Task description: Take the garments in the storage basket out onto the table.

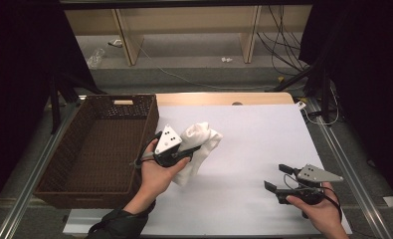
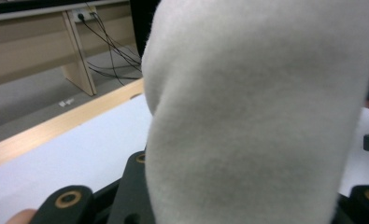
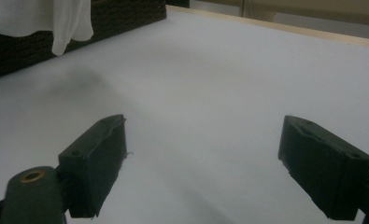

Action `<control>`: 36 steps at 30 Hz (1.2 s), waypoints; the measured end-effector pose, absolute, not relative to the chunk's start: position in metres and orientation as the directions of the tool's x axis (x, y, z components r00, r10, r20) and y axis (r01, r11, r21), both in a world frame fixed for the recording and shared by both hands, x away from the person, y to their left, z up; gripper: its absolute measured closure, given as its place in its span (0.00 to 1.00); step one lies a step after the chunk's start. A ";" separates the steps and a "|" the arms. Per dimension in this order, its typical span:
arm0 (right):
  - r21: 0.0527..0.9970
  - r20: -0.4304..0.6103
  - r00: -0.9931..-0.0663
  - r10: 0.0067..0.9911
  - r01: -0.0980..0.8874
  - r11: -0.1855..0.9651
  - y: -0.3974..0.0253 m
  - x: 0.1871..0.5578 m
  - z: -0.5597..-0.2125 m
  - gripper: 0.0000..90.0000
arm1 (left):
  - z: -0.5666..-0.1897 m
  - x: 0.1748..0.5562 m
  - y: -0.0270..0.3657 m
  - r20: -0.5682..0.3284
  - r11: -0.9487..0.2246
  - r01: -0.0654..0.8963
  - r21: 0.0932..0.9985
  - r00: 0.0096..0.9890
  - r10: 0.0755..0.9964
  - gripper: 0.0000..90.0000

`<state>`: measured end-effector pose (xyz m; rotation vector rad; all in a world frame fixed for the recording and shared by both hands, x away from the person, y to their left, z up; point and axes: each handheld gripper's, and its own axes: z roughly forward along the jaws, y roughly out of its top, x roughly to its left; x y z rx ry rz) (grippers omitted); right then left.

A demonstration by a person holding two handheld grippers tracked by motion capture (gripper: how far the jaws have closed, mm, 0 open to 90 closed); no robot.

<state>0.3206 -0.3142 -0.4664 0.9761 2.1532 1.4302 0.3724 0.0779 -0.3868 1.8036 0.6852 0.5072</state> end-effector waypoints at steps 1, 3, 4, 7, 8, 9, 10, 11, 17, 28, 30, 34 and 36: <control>0.909 0.065 -0.688 0.722 0.340 0.242 -0.314 0.321 -0.466 0.18 | -0.389 0.373 0.076 0.011 -0.258 0.213 0.942 0.750 0.661 0.76; 0.909 0.065 -0.689 0.722 0.340 0.242 -0.314 0.321 -0.466 0.18 | -0.394 0.373 0.071 0.007 -0.276 0.226 0.934 0.761 0.649 0.76; 0.908 0.062 -0.690 0.721 0.339 0.246 -0.314 0.321 -0.467 0.18 | -0.397 0.374 0.069 0.005 -0.284 0.233 0.930 0.765 0.644 0.76; 0.909 0.064 -0.689 0.722 0.339 0.243 -0.314 0.321 -0.466 0.18 | -0.404 0.375 0.063 0.002 -0.304 0.246 0.920 0.775 0.632 0.76; 0.909 0.064 -0.689 0.722 0.339 0.243 -0.314 0.321 -0.466 0.18 | -0.406 0.375 0.061 0.000 -0.308 0.250 0.918 0.777 0.630 0.76; 0.908 0.065 -0.689 0.722 0.340 0.243 -0.314 0.321 -0.467 0.18 | -0.409 0.375 0.059 0.002 -0.317 0.252 0.914 0.780 0.626 0.76; 0.908 0.063 -0.689 0.722 0.340 0.246 -0.314 0.321 -0.467 0.18 | -0.411 0.375 0.056 -0.002 -0.321 0.259 0.911 0.782 0.623 0.76; 0.908 0.063 -0.690 0.722 0.340 0.246 -0.314 0.321 -0.467 0.18 | -0.414 0.376 0.055 -0.001 -0.329 0.262 0.907 0.784 0.621 0.76; 0.908 0.064 -0.689 0.722 0.341 0.245 -0.314 0.321 -0.466 0.18 | -0.429 0.383 0.037 -0.029 -0.363 0.300 0.882 0.804 0.594 0.74; 0.907 0.067 -0.690 0.721 0.343 0.244 -0.315 0.321 -0.467 0.18 | -0.437 0.400 0.014 -0.068 -0.383 0.343 0.858 0.814 0.576 0.18; 0.907 0.069 -0.690 0.721 0.343 0.242 -0.315 0.321 -0.467 0.18 | -0.432 0.399 0.017 -0.070 -0.365 0.337 0.868 0.810 0.583 0.17; 0.907 0.069 -0.689 0.722 0.345 0.242 -0.315 0.321 -0.467 0.18 | -0.421 0.397 0.026 -0.062 -0.350 0.324 0.879 0.806 0.589 0.14; 0.907 0.070 -0.688 0.723 0.345 0.240 -0.315 0.321 -0.467 0.18 | -0.418 0.392 0.031 -0.063 -0.348 0.324 0.880 0.805 0.590 0.13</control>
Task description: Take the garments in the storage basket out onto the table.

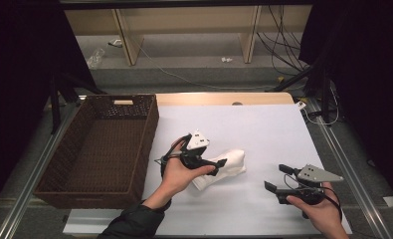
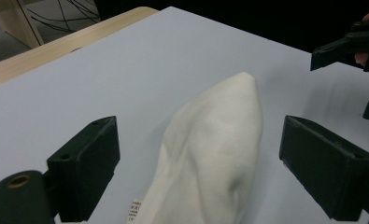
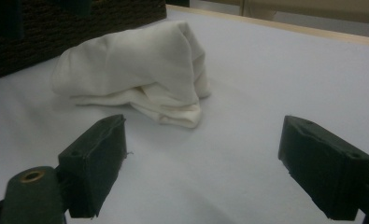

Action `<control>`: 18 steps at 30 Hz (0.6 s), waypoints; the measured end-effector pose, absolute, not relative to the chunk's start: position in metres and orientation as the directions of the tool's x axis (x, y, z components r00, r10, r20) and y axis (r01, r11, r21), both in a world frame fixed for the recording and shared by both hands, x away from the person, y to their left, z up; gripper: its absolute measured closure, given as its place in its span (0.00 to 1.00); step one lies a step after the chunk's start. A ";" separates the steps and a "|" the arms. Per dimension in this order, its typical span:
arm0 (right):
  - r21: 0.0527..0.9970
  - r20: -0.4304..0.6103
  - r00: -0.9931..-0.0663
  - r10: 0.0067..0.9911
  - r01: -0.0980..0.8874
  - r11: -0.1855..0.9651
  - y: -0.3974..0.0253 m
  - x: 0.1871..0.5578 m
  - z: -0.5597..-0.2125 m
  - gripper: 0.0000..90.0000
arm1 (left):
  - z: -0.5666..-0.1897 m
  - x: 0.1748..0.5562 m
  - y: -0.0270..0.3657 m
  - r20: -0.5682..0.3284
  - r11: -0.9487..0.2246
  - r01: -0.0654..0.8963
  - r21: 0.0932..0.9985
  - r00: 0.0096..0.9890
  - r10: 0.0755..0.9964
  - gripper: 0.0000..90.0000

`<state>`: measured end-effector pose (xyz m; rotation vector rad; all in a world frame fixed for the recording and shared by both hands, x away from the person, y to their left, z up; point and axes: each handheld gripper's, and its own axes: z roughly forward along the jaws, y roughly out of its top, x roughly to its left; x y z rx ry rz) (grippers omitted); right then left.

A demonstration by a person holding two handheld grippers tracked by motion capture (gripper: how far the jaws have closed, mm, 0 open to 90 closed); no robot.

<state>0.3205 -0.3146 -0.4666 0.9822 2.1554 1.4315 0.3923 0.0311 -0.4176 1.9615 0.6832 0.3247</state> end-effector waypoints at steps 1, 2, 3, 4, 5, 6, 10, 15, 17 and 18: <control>0.907 0.070 -0.688 0.722 0.345 0.241 -0.315 0.321 -0.467 0.18 | -0.417 0.390 0.034 -0.062 -0.351 0.324 0.879 0.807 0.588 0.14; 0.907 0.070 -0.688 0.723 0.346 0.241 -0.315 0.321 -0.467 0.18 | -0.417 0.386 0.037 -0.068 -0.348 0.328 0.878 0.806 0.588 0.14; 0.907 0.069 -0.687 0.723 0.346 0.242 -0.315 0.321 -0.467 0.18 | -0.418 0.383 0.040 -0.068 -0.351 0.328 0.877 0.808 0.585 0.14; 0.907 0.070 -0.687 0.723 0.346 0.241 -0.315 0.321 -0.467 0.18 | -0.420 0.379 0.044 -0.071 -0.354 0.331 0.875 0.810 0.582 0.14; 0.907 0.070 -0.687 0.723 0.346 0.241 -0.315 0.321 -0.467 0.18 | -0.421 0.375 0.047 -0.076 -0.355 0.335 0.873 0.812 0.579 0.14; 0.907 0.071 -0.687 0.723 0.347 0.241 -0.315 0.321 -0.467 0.18 | -0.422 0.371 0.052 -0.077 -0.356 0.337 0.872 0.811 0.580 0.14; 0.907 0.070 -0.688 0.723 0.346 0.241 -0.314 0.321 -0.467 0.18 | -0.429 0.356 0.068 -0.105 -0.333 0.356 0.873 0.805 0.585 0.15; 0.904 0.071 -0.685 0.725 0.351 0.243 -0.314 0.322 -0.467 0.18 | -0.436 0.338 0.080 -0.112 -0.325 0.362 0.874 0.800 0.589 0.17; 0.907 0.073 -0.684 0.726 0.348 0.236 -0.313 0.322 -0.467 0.18 | -0.437 0.333 0.083 -0.102 -0.337 0.357 0.871 0.803 0.587 0.17; 0.905 0.072 -0.682 0.728 0.351 0.240 -0.314 0.322 -0.467 0.18 | -0.438 0.331 0.083 -0.102 -0.337 0.358 0.871 0.802 0.588 0.17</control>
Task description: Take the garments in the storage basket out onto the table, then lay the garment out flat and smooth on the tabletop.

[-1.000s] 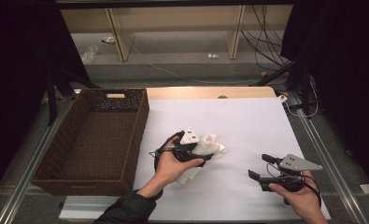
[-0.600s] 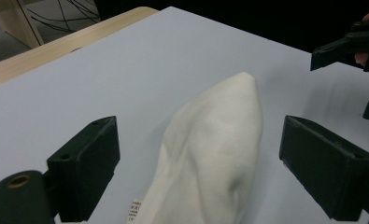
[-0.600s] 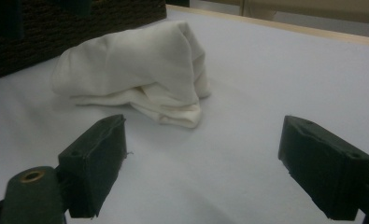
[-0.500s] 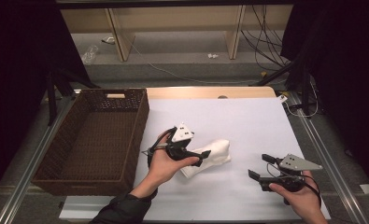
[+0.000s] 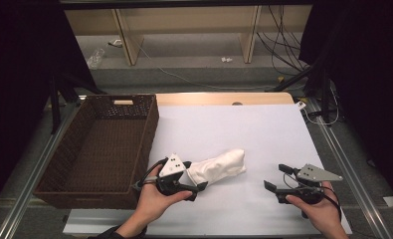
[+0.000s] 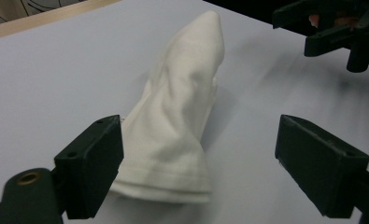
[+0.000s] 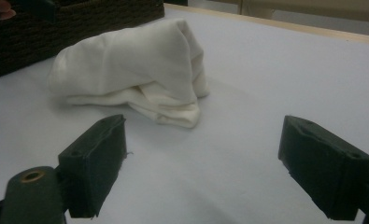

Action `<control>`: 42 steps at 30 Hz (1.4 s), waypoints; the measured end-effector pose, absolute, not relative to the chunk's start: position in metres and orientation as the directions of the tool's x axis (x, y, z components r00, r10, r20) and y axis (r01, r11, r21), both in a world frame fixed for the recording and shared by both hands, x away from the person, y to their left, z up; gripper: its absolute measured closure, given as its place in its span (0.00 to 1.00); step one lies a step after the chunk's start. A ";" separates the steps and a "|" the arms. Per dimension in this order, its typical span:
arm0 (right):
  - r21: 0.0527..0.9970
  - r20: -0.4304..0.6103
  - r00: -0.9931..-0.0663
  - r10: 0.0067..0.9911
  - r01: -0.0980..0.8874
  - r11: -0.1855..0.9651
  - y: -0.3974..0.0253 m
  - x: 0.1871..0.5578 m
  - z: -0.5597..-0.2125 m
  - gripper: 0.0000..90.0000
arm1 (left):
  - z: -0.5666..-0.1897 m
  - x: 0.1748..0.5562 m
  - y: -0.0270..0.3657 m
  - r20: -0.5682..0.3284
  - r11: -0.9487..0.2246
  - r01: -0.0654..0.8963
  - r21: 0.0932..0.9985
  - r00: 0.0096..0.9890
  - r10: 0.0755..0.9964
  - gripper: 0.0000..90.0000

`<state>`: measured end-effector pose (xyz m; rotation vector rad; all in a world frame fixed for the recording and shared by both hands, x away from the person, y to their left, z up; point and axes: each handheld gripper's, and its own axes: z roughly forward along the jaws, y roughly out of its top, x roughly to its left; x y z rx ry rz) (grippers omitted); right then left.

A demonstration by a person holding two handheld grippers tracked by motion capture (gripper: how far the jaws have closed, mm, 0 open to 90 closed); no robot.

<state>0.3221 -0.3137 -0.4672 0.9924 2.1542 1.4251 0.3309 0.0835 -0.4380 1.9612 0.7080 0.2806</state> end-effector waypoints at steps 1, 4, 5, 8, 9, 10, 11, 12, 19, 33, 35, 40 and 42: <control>0.903 0.071 -0.681 0.729 0.354 0.242 -0.314 0.322 -0.467 0.18 | -0.439 0.329 0.084 -0.099 -0.341 0.356 0.870 0.803 0.588 0.17; 0.904 0.071 -0.681 0.728 0.353 0.242 -0.314 0.323 -0.468 0.18 | -0.440 0.326 0.088 -0.080 -0.356 0.347 0.868 0.804 0.589 0.17; 0.902 0.070 -0.681 0.729 0.355 0.245 -0.314 0.323 -0.468 0.18 | -0.441 0.327 0.089 -0.075 -0.357 0.345 0.868 0.802 0.592 0.17; 0.902 0.073 -0.681 0.729 0.357 0.243 -0.313 0.324 -0.468 0.18 | -0.441 0.330 0.092 -0.084 -0.337 0.350 0.874 0.791 0.606 0.18; 0.902 0.071 -0.683 0.727 0.356 0.246 -0.313 0.324 -0.468 0.18 | -0.441 0.331 0.092 -0.084 -0.334 0.351 0.875 0.789 0.608 0.18; 0.902 0.070 -0.684 0.726 0.355 0.247 -0.313 0.324 -0.468 0.18 | -0.442 0.331 0.092 -0.083 -0.335 0.350 0.874 0.789 0.609 0.17; 0.902 0.071 -0.683 0.727 0.355 0.246 -0.313 0.324 -0.468 0.18 | -0.443 0.331 0.092 -0.082 -0.337 0.351 0.874 0.788 0.610 0.17; 0.902 0.070 -0.683 0.727 0.354 0.245 -0.313 0.324 -0.468 0.18 | -0.444 0.332 0.091 -0.083 -0.337 0.353 0.873 0.788 0.610 0.17; 0.902 0.073 -0.684 0.726 0.355 0.244 -0.315 0.324 -0.469 0.18 | -0.448 0.335 0.088 -0.080 -0.346 0.359 0.867 0.785 0.614 0.18; 0.899 0.066 -0.692 0.719 0.354 0.258 -0.313 0.324 -0.469 0.19 | -0.457 0.343 0.077 -0.033 -0.409 0.356 0.840 0.787 0.616 0.26; 0.903 0.069 -0.691 0.719 0.350 0.250 -0.313 0.323 -0.469 0.19 | -0.459 0.345 0.074 -0.024 -0.425 0.359 0.831 0.786 0.618 0.27; 0.900 0.073 -0.693 0.717 0.356 0.252 -0.312 0.323 -0.468 0.20 | -0.463 0.350 0.067 0.010 -0.462 0.349 0.815 0.789 0.614 0.30; 0.898 0.075 -0.695 0.715 0.360 0.255 -0.311 0.323 -0.469 0.20 | -0.463 0.354 0.065 0.012 -0.464 0.353 0.812 0.786 0.618 0.33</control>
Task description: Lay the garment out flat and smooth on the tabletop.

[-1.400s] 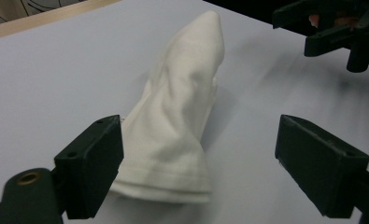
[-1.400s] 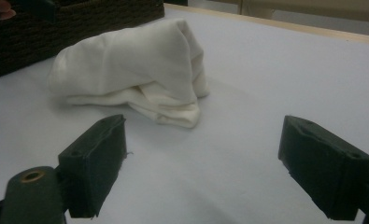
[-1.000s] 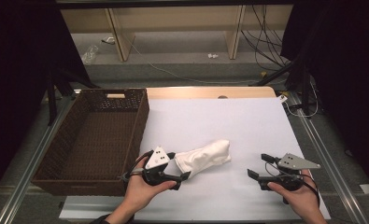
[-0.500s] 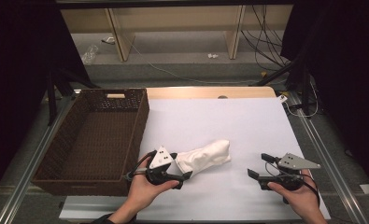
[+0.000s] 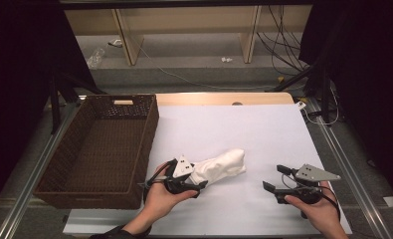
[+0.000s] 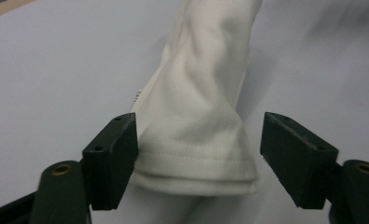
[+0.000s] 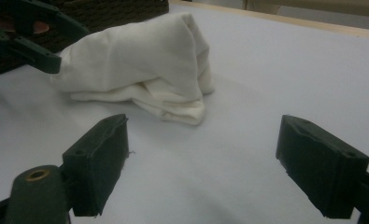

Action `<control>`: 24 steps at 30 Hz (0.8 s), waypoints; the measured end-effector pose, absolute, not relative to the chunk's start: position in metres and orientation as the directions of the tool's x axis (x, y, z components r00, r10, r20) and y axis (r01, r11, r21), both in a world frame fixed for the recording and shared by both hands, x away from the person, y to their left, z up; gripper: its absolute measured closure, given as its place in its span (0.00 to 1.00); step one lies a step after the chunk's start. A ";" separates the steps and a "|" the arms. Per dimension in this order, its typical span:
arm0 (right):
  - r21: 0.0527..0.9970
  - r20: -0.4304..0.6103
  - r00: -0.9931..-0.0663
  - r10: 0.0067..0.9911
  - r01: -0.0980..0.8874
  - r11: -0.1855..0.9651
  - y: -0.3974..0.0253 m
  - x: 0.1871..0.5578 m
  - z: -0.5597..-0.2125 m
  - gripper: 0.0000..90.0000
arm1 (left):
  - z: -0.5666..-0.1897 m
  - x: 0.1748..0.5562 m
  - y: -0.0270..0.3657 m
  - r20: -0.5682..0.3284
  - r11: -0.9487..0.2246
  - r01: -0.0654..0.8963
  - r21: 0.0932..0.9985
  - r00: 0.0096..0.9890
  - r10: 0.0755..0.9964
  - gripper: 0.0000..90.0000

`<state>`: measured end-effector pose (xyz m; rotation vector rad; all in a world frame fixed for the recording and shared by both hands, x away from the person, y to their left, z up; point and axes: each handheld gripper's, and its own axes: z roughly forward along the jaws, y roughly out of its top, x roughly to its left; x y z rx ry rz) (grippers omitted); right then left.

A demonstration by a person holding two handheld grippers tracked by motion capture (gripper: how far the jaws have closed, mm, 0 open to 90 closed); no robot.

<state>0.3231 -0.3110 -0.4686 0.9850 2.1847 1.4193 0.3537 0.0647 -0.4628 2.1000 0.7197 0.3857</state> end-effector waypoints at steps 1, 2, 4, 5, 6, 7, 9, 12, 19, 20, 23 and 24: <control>0.897 0.079 -0.696 0.713 0.362 0.253 -0.310 0.323 -0.468 0.21 | -0.463 0.356 0.063 0.014 -0.466 0.354 0.811 0.784 0.620 0.36; 0.898 0.078 -0.697 0.713 0.360 0.254 -0.309 0.323 -0.468 0.23 | -0.463 0.357 0.060 0.017 -0.474 0.355 0.806 0.786 0.618 0.40; 0.899 0.074 -0.707 0.703 0.352 0.260 -0.306 0.323 -0.468 0.25 | -0.464 0.360 0.054 0.037 -0.499 0.345 0.795 0.793 0.608 0.47; 0.899 0.073 -0.712 0.698 0.349 0.263 -0.305 0.323 -0.468 0.26 | -0.464 0.360 0.051 0.046 -0.512 0.340 0.789 0.798 0.600 0.51; 0.896 0.071 -0.716 0.695 0.351 0.271 -0.304 0.323 -0.468 0.27 | -0.464 0.361 0.048 0.054 -0.523 0.338 0.782 0.800 0.598 0.56; 0.895 0.072 -0.718 0.692 0.352 0.272 -0.302 0.323 -0.468 0.27 | -0.464 0.362 0.046 0.066 -0.535 0.335 0.776 0.799 0.597 0.60; 0.893 0.072 -0.727 0.683 0.351 0.281 -0.299 0.323 -0.468 0.28 | -0.463 0.364 0.041 0.069 -0.544 0.343 0.766 0.797 0.601 0.70; 0.889 0.073 -0.738 0.671 0.352 0.291 -0.295 0.323 -0.469 0.30 | -0.461 0.367 0.036 0.066 -0.553 0.362 0.751 0.791 0.608 0.84; 0.885 0.077 -0.754 0.653 0.353 0.303 -0.284 0.326 -0.469 0.39 | -0.451 0.371 0.037 -0.050 -0.459 0.444 0.769 0.758 0.650 0.92; 0.882 0.080 -0.751 0.656 0.360 0.304 -0.281 0.327 -0.470 0.39 | -0.450 0.371 0.036 -0.074 -0.442 0.457 0.772 0.755 0.652 0.92; 0.869 0.086 -0.765 0.639 0.371 0.327 -0.271 0.331 -0.472 0.42 | -0.445 0.371 0.036 -0.121 -0.407 0.484 0.775 0.745 0.656 0.92; 0.868 0.085 -0.769 0.634 0.369 0.332 -0.266 0.332 -0.473 0.42 | -0.444 0.371 0.035 -0.132 -0.396 0.487 0.779 0.744 0.655 0.92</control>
